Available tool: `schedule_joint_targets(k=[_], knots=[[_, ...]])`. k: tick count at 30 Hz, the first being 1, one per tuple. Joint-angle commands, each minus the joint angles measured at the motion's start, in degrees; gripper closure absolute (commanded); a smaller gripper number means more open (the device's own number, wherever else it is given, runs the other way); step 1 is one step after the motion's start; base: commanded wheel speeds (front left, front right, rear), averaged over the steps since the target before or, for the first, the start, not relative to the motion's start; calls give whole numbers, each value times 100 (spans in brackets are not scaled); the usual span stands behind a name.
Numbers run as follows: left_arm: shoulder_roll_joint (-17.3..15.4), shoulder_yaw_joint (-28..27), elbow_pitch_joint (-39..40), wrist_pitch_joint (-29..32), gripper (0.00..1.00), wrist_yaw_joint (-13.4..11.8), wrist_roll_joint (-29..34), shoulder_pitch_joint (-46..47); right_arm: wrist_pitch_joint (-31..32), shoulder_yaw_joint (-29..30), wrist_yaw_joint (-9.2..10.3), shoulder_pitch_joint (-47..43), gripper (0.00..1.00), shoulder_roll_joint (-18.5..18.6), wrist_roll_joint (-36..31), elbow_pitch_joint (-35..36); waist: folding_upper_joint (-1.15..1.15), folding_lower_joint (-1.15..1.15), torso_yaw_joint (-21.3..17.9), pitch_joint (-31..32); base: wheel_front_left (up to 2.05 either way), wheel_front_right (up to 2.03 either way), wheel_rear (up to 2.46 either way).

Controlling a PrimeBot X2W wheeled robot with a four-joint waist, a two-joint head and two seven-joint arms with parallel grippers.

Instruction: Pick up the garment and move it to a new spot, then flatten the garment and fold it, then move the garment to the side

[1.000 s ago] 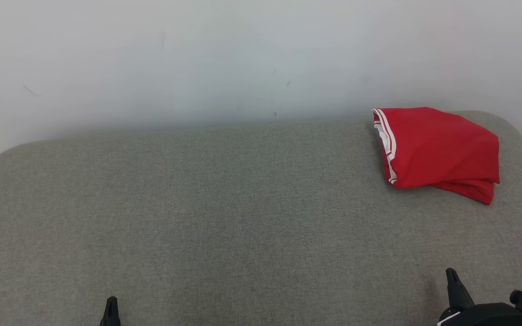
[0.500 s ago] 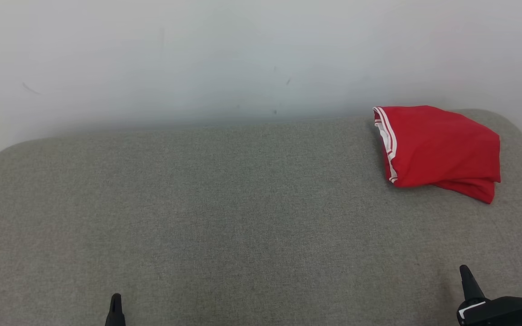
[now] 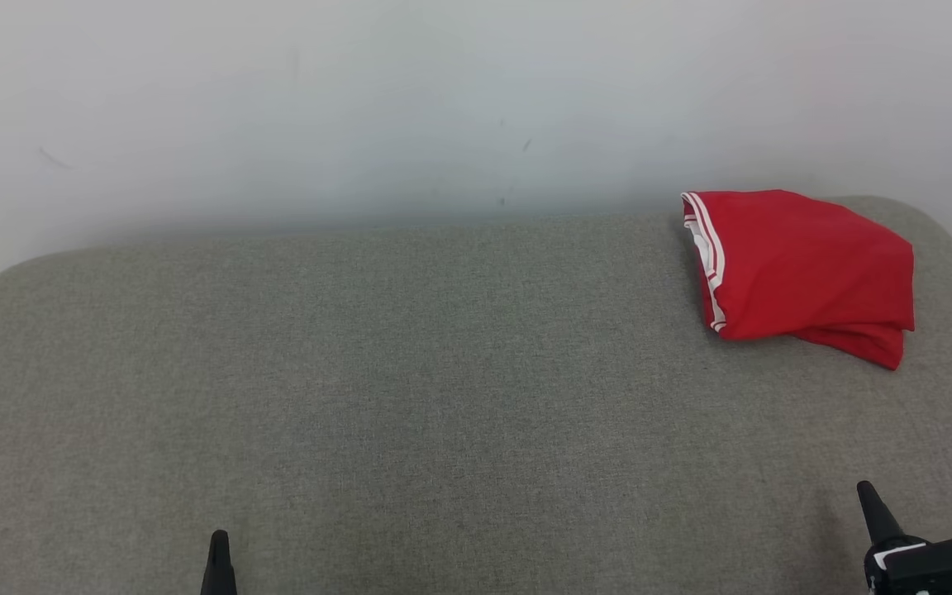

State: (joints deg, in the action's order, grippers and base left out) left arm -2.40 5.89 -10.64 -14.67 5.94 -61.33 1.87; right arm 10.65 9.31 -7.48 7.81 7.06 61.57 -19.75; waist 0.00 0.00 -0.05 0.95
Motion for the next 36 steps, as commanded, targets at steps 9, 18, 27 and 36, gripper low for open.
schedule_joint_targets(k=[9,18,27,36], knots=[[-46,150,-16,-28,100,49,-693,166,329,325,-2,205,100,40,638,-35,0,0,1,-22,0,0,0],[-51,272,-50,-33,100,66,-1210,214,601,576,-2,281,100,32,1107,-91,0,0,3,-43,0,0,0],[-56,383,-81,-36,100,97,-1705,259,851,810,-2,356,100,22,1545,-147,0,0,4,-64,0,0,0],[-59,488,-109,-38,100,107,-2148,300,1082,1030,-2,425,100,12,1946,-199,0,0,5,-85,0,0,0]])
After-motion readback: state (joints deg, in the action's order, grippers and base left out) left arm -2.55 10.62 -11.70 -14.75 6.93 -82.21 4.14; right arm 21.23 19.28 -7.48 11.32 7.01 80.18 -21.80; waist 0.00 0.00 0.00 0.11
